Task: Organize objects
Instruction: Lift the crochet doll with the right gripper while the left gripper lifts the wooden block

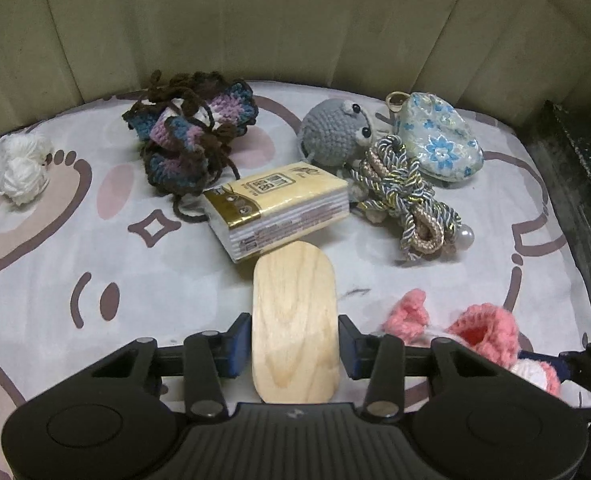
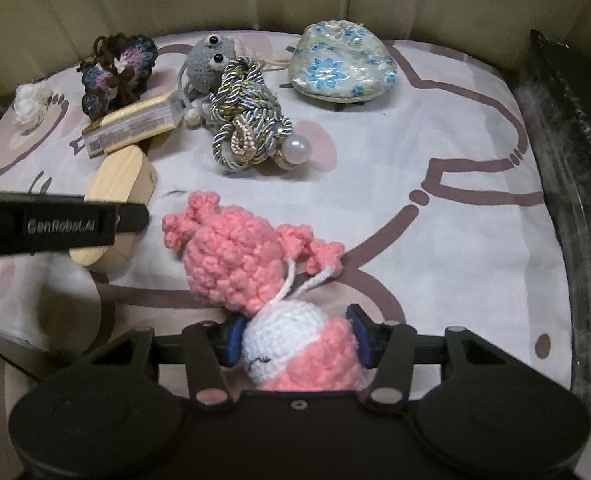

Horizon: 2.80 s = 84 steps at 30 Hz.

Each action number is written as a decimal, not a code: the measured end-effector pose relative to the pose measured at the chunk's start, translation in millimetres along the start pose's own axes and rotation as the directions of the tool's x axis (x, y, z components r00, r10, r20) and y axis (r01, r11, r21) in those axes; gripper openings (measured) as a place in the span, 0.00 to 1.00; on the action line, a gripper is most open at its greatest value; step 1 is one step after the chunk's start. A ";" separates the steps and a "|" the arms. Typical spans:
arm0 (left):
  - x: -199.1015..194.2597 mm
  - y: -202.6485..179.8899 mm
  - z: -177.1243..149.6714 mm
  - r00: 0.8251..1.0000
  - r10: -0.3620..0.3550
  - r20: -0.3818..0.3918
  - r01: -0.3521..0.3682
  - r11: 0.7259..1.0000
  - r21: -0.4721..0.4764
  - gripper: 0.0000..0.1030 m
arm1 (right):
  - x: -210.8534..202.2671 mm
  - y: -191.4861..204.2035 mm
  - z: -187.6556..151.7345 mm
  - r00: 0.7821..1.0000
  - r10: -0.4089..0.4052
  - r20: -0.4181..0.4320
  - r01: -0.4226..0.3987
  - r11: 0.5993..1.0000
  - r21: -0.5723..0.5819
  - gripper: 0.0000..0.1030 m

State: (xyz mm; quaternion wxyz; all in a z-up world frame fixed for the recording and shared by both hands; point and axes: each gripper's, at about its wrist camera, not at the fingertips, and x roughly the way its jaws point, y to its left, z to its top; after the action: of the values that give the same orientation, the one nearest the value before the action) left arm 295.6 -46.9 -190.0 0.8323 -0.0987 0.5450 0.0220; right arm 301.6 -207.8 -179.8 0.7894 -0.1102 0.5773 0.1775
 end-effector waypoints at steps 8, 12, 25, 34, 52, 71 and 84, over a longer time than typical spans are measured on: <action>-30.7 3.9 -7.0 0.999 0.002 0.034 -0.002 1.000 -0.026 0.44 | -28.0 -10.5 0.3 0.997 -0.023 0.075 0.017 0.996 0.082 0.49; -53.0 4.4 -12.1 0.998 0.005 0.065 -0.003 0.999 -0.032 0.44 | -48.2 -15.6 -0.7 0.991 -0.041 0.124 0.027 0.993 0.118 0.49; -131.8 10.1 -31.9 0.986 0.013 0.169 -0.001 0.998 -0.069 0.44 | -122.1 -31.2 -19.4 0.963 -0.057 0.262 -0.013 0.967 0.256 0.49; -178.2 12.7 -55.3 0.970 -0.015 0.241 0.035 0.996 -0.079 0.44 | -163.2 -27.3 -41.3 0.944 -0.066 0.324 -0.031 0.958 0.284 0.50; -235.0 10.4 -97.4 0.945 -0.005 0.327 0.016 0.999 -0.030 0.44 | -224.1 -0.9 -90.9 0.908 -0.064 0.413 -0.067 0.953 0.295 0.50; -284.3 20.7 -135.0 0.907 0.017 0.420 -0.007 1.000 -0.024 0.44 | -261.9 41.3 -122.3 0.870 -0.058 0.490 -0.034 0.984 0.176 0.50; -269.0 33.1 -139.6 0.933 -0.008 0.359 0.028 0.998 -0.051 0.44 | -240.6 60.2 -118.0 0.911 -0.004 0.413 -0.048 0.992 0.116 0.50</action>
State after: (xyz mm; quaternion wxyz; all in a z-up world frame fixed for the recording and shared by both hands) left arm 55.9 -21.7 -3.4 0.9150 -0.1208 0.3821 0.0470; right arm 109.0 -234.4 14.3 0.8966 -0.0149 0.4088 0.1695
